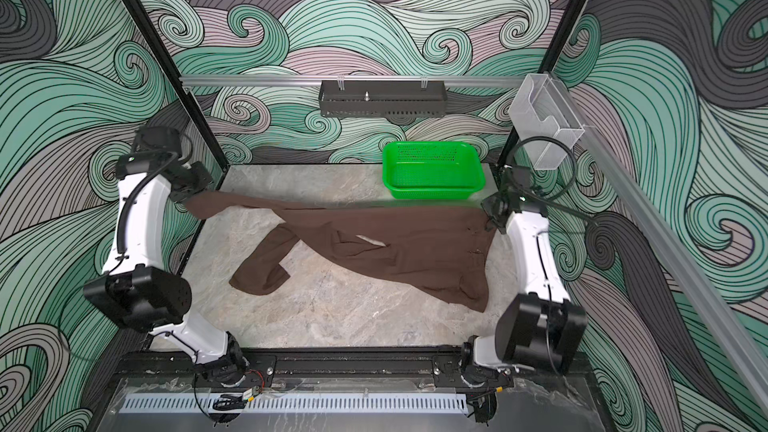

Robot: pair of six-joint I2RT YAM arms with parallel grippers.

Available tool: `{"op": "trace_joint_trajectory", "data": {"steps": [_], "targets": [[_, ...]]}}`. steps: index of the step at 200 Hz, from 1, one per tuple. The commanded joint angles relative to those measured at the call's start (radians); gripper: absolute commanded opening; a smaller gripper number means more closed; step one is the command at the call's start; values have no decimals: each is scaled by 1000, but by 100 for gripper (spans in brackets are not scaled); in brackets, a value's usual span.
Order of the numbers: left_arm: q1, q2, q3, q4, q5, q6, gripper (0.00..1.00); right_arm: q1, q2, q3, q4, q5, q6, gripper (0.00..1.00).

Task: Fold and stack the trousers
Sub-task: 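Pull the trousers apart with both grippers, stretching them across the table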

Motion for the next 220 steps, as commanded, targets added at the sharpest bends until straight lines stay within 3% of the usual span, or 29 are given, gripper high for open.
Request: {"op": "trace_joint_trajectory", "data": {"steps": [1, 49, 74, 137, 181, 210, 220], "targets": [[48, -52, -11, -41, -48, -2, 0, -73, -30, -84, -45, 15, -11, 0], [125, -136, -66, -128, -115, 16, 0, -211, -194, -171, -76, -36, -41, 0], [150, -153, -110, -178, -114, 12, 0, -222, -283, -190, -105, -22, -37, 0], [143, 66, -185, -210, 62, 17, 0, -227, -288, -213, -105, -26, -23, 0], [49, 244, -37, -216, 97, -5, 0, -246, -197, -187, -80, 29, -8, 0], [-1, 395, 181, -278, 104, -16, 3, -273, -115, -149, -63, 55, 8, 0], [-13, 444, 260, -297, 104, -20, 9, -285, -94, -133, -56, 61, 16, 0]]}}
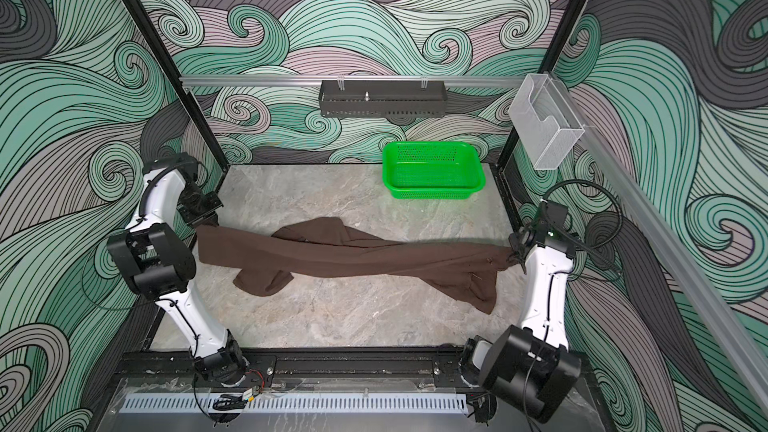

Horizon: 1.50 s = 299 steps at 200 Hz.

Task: Fold and stack the trousers

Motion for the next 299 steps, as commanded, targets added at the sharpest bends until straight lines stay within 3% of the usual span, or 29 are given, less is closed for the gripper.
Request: {"op": "trace_joint_trajectory", "data": {"steps": [1, 14, 32, 59, 87, 135, 174, 214, 266, 282, 299], "targets": [[-30, 79, 180, -80, 6, -25, 9, -33, 39, 56, 47, 76, 27, 0], [-34, 134, 266, -93, 32, -30, 14, -42, 64, 70, 53, 97, 36, 0], [-35, 210, 385, -145, 48, -32, 40, -47, 95, 78, 60, 99, 40, 0], [-33, 196, 380, -168, 1, -36, 64, -46, 113, 53, 84, 90, 43, 0], [5, -16, 90, -34, 4, -49, 70, -47, 118, 41, 102, 57, 41, 0], [106, -292, -481, 182, 178, -103, 71, -26, 105, 48, 111, 9, 41, 0], [172, -308, -648, 335, 319, -180, 80, -13, 100, 57, 113, -13, 43, 0], [172, -232, -683, 462, 385, -265, 80, -11, 96, 41, 120, -28, 40, 0], [170, -150, -713, 527, 390, -303, 66, -3, 90, 45, 122, -23, 40, 0], [170, -130, -718, 543, 389, -310, 58, -1, 88, 44, 123, -20, 40, 0], [170, -106, -718, 564, 398, -321, 41, 0, 88, 41, 122, -20, 41, 0]]}}
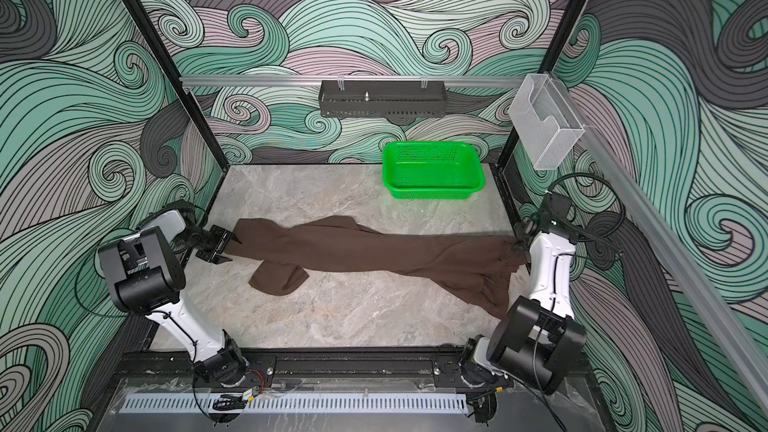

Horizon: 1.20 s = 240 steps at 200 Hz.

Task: Fold and stack the trousers

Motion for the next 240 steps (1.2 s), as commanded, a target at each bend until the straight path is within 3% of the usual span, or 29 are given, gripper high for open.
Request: {"op": "trace_joint_trajectory", "data": {"steps": [1, 13, 32, 81, 143, 165, 190, 217, 240], "targets": [[2, 34, 2, 43, 19, -29, 39, 7, -21, -5, 4, 5, 4, 0], [2, 45, 10, 55, 29, -38, 21, 6, -21, -8, 3, 8, 3, 0], [1, 39, 47, 35, 37, -38, 0, 7, -29, -7, -3, 10, 1, 0], [73, -190, 171, -99, 56, -13, 0, -13, -87, 19, -49, -5, 4, 0], [357, -493, 294, -330, 43, 49, 0, -71, -300, 16, -188, 32, 7, 0], [358, -539, 293, -351, 19, 53, 0, -63, -374, 14, -232, 79, 2, 0], [357, -507, 264, -318, 66, 60, 0, -62, -345, 14, -227, 67, -1, 0], [313, -406, 282, -300, 44, 61, 0, -55, -219, 47, -170, 20, -4, 0], [231, -301, 315, -280, 11, 38, 0, -4, -62, 130, -152, 48, -9, 0]]}}
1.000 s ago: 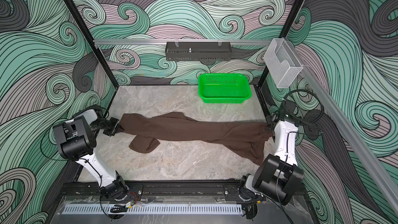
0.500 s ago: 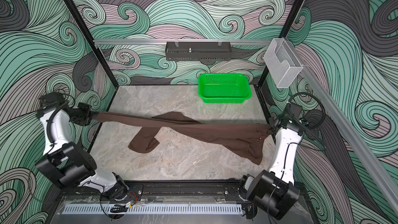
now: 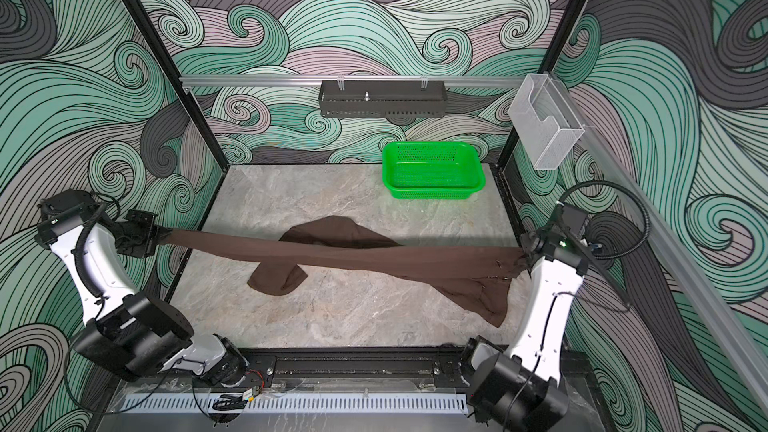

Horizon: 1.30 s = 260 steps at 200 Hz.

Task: Fold and stack the trousers

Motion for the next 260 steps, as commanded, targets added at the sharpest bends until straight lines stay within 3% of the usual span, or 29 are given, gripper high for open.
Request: {"op": "trace_joint_trajectory", "data": {"steps": [1, 33, 76, 129, 195, 214, 222, 229, 260], "targets": [[-71, 94, 47, 36, -56, -7, 0, 38, 123, 84, 71, 47, -9, 0], [-201, 245, 181, 44, -106, -58, 0, 110, 357, 253, 78, 115, -8, 0], [-299, 518, 518, -49, -182, -88, 0, 166, 616, 502, 29, 162, -5, 0], [-334, 845, 887, -169, -209, -102, 0, 189, 842, 699, -19, 206, -4, 0], [-373, 1035, 1053, -146, -205, -130, 0, 224, 981, 856, -64, 245, -2, 4], [-382, 1057, 1055, -118, -197, -145, 10, 236, 1000, 869, -62, 250, 4, 8], [-384, 1061, 1054, -106, -189, -151, 22, 240, 1008, 875, -63, 251, 4, 10], [-384, 1062, 1053, -93, -181, -156, 25, 242, 1015, 879, -62, 251, 7, 13], [-384, 1025, 1053, -33, -152, -172, 43, 246, 1020, 890, -64, 241, 13, 36]]}}
